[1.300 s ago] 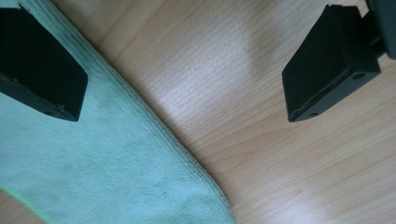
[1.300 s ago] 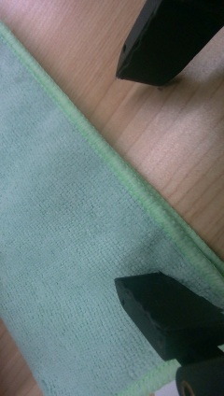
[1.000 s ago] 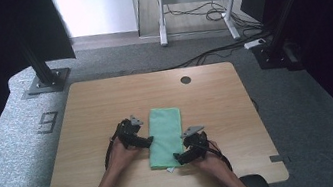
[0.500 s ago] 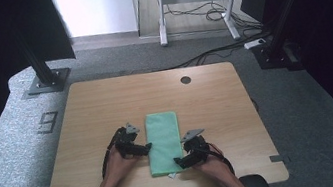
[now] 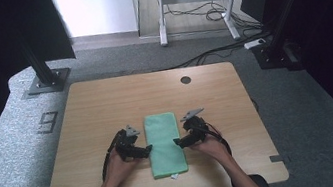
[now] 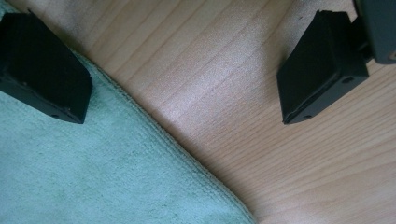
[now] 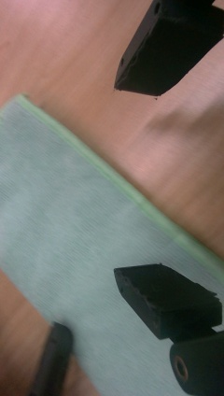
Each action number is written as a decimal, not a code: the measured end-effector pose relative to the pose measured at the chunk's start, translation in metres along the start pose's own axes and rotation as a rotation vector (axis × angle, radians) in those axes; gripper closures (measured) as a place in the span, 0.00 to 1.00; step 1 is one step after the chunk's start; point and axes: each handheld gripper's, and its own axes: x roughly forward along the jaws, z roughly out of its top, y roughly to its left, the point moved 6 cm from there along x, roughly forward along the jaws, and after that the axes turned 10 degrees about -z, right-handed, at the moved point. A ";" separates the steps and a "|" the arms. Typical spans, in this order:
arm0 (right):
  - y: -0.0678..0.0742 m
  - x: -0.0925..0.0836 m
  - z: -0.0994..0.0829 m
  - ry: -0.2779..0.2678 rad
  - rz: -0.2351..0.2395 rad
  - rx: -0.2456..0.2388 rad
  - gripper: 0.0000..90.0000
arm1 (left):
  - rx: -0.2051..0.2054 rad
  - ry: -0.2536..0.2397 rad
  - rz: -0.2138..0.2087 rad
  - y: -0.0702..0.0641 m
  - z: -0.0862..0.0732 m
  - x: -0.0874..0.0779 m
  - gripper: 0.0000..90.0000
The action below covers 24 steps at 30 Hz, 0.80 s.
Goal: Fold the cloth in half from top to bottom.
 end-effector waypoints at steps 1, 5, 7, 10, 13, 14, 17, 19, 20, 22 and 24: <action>-0.001 0.002 0.004 -0.002 -0.005 -0.001 0.13 | -0.001 0.000 0.000 0.000 0.000 0.000 0.04; -0.006 0.010 0.022 -0.010 -0.022 0.004 0.18 | -0.003 -0.002 0.001 0.000 0.000 0.000 0.04; -0.010 0.014 0.030 -0.014 -0.031 0.001 0.21 | -0.003 -0.002 0.001 0.000 0.000 0.000 0.04; -0.015 0.020 0.039 -0.004 -0.055 -0.013 0.23 | -0.001 0.000 -0.001 0.000 0.000 0.000 0.04; -0.022 0.026 0.046 0.003 -0.063 -0.006 0.27 | -0.001 0.001 -0.002 0.000 0.000 0.000 0.04; -0.025 0.028 0.048 0.001 -0.066 -0.004 0.31 | -0.001 0.001 -0.002 0.000 0.000 0.000 0.04; -0.031 0.034 0.055 -0.001 -0.052 0.010 0.36 | -0.002 -0.002 -0.002 0.000 0.000 0.000 0.04; -0.033 0.038 0.059 0.002 -0.047 0.018 0.39 | -0.002 -0.001 -0.002 0.000 0.000 0.000 0.04; -0.034 0.040 0.062 -0.002 -0.052 0.016 0.41 | -0.002 -0.001 -0.002 0.000 0.000 0.000 0.04; -0.036 0.044 0.066 -0.005 -0.052 0.005 0.44 | -0.002 -0.001 -0.002 0.000 0.000 0.000 0.04; -0.036 0.049 0.068 0.005 -0.061 -0.013 0.46 | -0.002 0.000 -0.002 0.000 0.000 0.000 0.04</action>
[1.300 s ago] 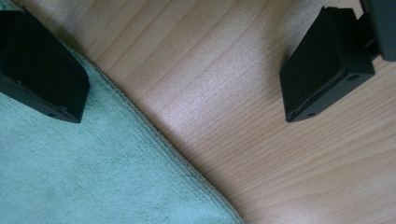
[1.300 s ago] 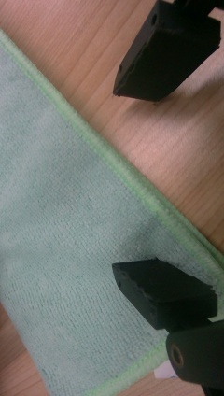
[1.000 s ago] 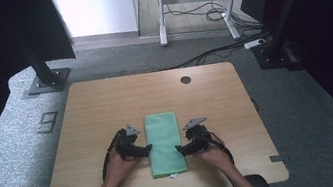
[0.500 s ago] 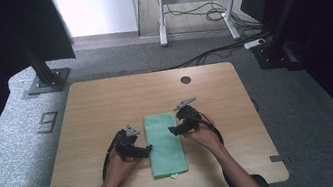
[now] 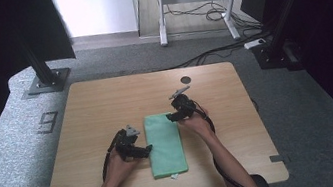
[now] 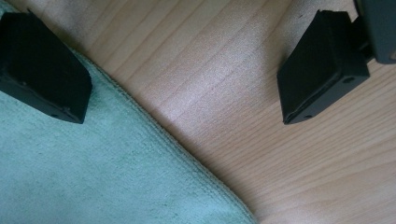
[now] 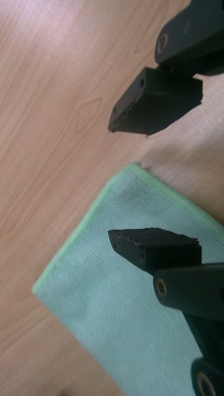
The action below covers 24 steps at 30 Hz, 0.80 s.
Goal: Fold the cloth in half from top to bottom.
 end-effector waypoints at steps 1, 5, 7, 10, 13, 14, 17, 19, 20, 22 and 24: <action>0.000 0.003 0.001 0.004 -0.006 -0.006 0.47 | 0.001 0.000 0.000 0.000 0.000 0.000 0.04; -0.002 0.013 0.001 0.014 -0.021 -0.021 0.50 | 0.000 0.000 -0.001 0.000 0.000 0.000 0.04; -0.002 0.018 0.000 0.023 -0.018 -0.027 0.50 | 0.000 0.000 0.000 0.000 0.000 0.000 0.04; -0.001 0.025 -0.003 0.030 -0.012 -0.040 0.49 | 0.002 0.001 0.001 0.000 0.000 0.000 0.04; -0.001 0.029 -0.006 0.022 0.006 -0.038 0.49 | 0.001 0.000 0.000 0.000 0.000 0.000 0.04; -0.001 0.030 -0.006 0.020 0.011 -0.039 0.50 | 0.001 0.000 0.001 0.000 0.000 0.000 0.04; -0.001 0.029 -0.007 0.020 0.058 -0.034 0.59 | 0.000 0.000 0.000 0.000 0.000 0.000 0.04; -0.001 0.029 -0.008 0.013 0.076 -0.033 0.63 | 0.000 0.000 0.000 0.000 0.000 0.000 0.04; 0.000 0.028 -0.009 0.008 0.089 -0.029 0.68 | 0.000 0.000 0.001 0.000 0.000 0.000 0.04; 0.002 0.027 -0.009 0.005 0.120 -0.031 0.82 | 0.000 0.000 0.000 0.000 0.000 0.000 0.04; 0.006 0.026 -0.010 0.017 0.147 -0.015 0.92 | 0.000 0.000 0.000 0.000 0.000 0.000 0.04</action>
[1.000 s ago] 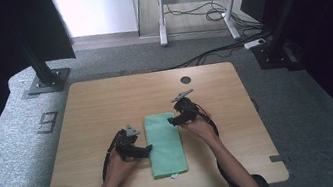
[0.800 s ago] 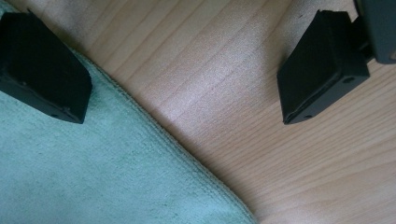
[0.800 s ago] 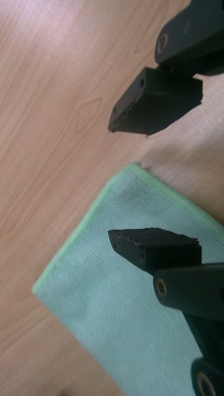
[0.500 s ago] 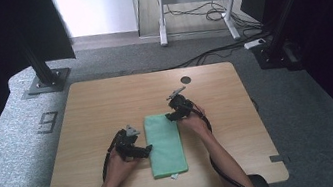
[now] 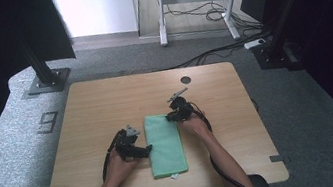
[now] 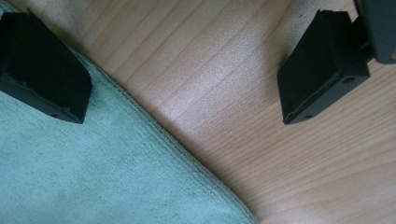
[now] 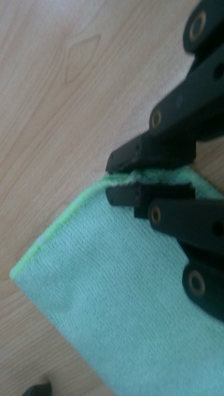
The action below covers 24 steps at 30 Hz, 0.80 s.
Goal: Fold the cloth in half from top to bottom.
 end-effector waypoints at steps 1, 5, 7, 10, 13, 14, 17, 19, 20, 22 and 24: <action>0.001 0.000 0.000 0.003 0.000 0.006 0.94 | 0.000 0.000 0.000 0.000 0.000 0.000 0.04; 0.003 0.000 0.001 0.010 -0.022 -0.009 0.95 | -0.007 -0.007 -0.009 0.000 0.000 -0.001 0.04; 0.005 -0.001 0.002 0.013 -0.041 -0.025 0.95 | -0.012 -0.009 -0.035 -0.003 0.001 -0.001 0.04; 0.007 -0.001 0.002 0.011 -0.068 -0.048 0.95 | 0.015 0.007 -0.033 -0.008 0.000 0.000 0.04; 0.007 -0.003 0.002 0.003 -0.081 -0.053 0.95 | 0.016 0.012 -0.024 -0.008 0.000 0.001 0.03; 0.007 -0.004 0.002 -0.001 -0.085 -0.050 0.95 | 0.016 0.012 -0.022 -0.008 0.000 0.001 0.03; 0.007 -0.012 0.004 -0.019 -0.085 -0.050 0.95 | 0.016 0.010 -0.017 -0.008 -0.001 0.001 0.03; 0.007 -0.019 0.007 -0.037 -0.075 -0.047 0.95 | 0.016 0.007 -0.015 -0.008 -0.001 0.001 0.03; 0.008 -0.023 0.009 -0.048 -0.070 -0.049 0.95 | 0.016 0.006 -0.015 -0.008 -0.001 0.001 0.02; 0.010 -0.031 0.011 -0.067 -0.064 -0.057 0.95 | 0.016 0.005 -0.014 -0.008 -0.001 0.001 0.02; 0.013 -0.039 0.012 -0.086 -0.066 -0.074 0.95 | 0.017 0.005 -0.012 -0.008 -0.001 0.001 0.02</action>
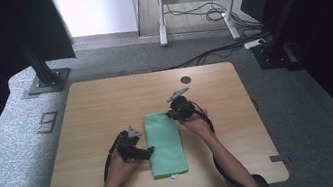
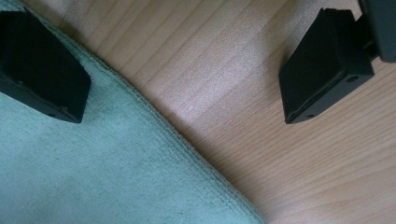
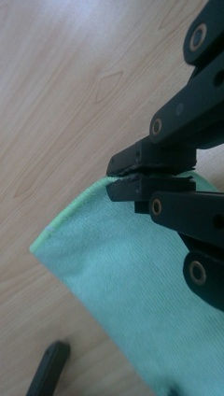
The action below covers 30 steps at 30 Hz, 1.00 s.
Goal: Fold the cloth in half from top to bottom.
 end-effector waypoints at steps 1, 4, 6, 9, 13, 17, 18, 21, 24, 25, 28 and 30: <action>0.001 -0.004 0.000 -0.011 -0.001 -0.008 0.95 | -0.003 -0.001 -0.001 0.000 0.000 0.000 0.02; 0.004 -0.017 0.001 -0.038 0.005 -0.015 0.95 | -0.004 0.000 0.001 0.000 0.000 0.000 0.02; 0.006 -0.026 0.002 -0.059 0.009 -0.025 0.95 | -0.004 0.000 0.002 0.000 0.000 0.000 0.02; 0.009 -0.039 0.004 -0.079 0.017 -0.031 0.95 | -0.004 0.002 0.002 0.000 0.000 0.000 0.02; 0.017 -0.055 0.003 -0.113 0.031 -0.049 0.95 | -0.005 0.002 0.002 0.000 0.000 0.000 0.02; 0.028 -0.069 -0.001 -0.134 0.044 -0.072 0.95 | -0.005 0.002 0.001 0.000 0.000 0.000 0.02; 0.031 -0.072 -0.003 -0.137 0.045 -0.080 0.95 | -0.006 0.002 0.001 0.000 0.000 0.000 0.02; 0.038 -0.082 -0.006 -0.145 0.053 -0.096 0.95 | -0.006 0.003 0.002 0.000 0.000 0.000 0.02; 0.044 -0.090 -0.010 -0.153 0.060 -0.110 0.95 | -0.008 -0.001 0.003 0.000 0.000 0.001 0.02; 0.046 -0.093 -0.012 -0.157 0.064 -0.111 0.95 | -0.007 0.000 0.003 0.000 0.000 0.000 0.02; 0.052 -0.100 -0.017 -0.162 0.076 -0.120 0.95 | -0.006 0.001 0.003 0.000 0.000 0.000 0.02; 0.057 -0.104 -0.022 -0.164 0.083 -0.122 0.95 | -0.006 0.001 0.003 0.000 0.000 0.000 0.02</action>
